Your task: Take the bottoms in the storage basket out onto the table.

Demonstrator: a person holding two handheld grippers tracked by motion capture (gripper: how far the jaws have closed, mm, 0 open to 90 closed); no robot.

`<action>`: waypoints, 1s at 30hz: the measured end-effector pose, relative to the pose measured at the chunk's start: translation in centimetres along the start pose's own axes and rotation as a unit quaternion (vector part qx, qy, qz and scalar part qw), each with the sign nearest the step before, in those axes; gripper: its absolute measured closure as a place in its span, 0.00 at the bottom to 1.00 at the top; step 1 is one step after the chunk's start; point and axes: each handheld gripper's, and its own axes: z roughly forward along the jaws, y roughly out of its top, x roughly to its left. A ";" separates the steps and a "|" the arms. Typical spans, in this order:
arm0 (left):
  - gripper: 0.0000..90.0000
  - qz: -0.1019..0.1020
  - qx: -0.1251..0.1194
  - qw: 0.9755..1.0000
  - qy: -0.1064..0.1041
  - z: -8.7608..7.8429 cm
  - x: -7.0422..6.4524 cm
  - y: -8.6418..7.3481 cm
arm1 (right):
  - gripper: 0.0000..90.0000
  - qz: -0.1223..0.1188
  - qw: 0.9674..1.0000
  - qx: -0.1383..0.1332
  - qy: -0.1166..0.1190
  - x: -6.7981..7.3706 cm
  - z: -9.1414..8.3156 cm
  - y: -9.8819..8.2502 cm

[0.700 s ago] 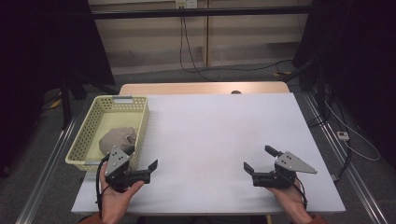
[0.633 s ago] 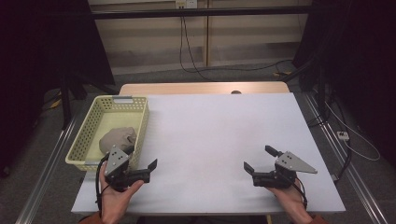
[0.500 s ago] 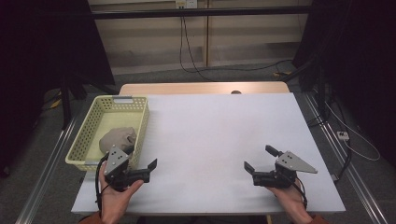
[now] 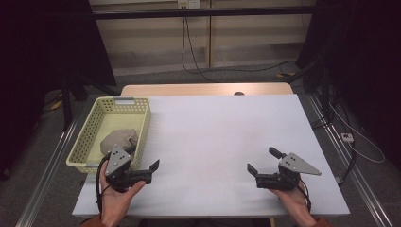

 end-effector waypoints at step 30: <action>0.06 0.011 0.007 1.000 0.021 -2.5 1.9 3.1 | 0.00 0.000 1.000 0.001 0.009 0.2 0.4 0.1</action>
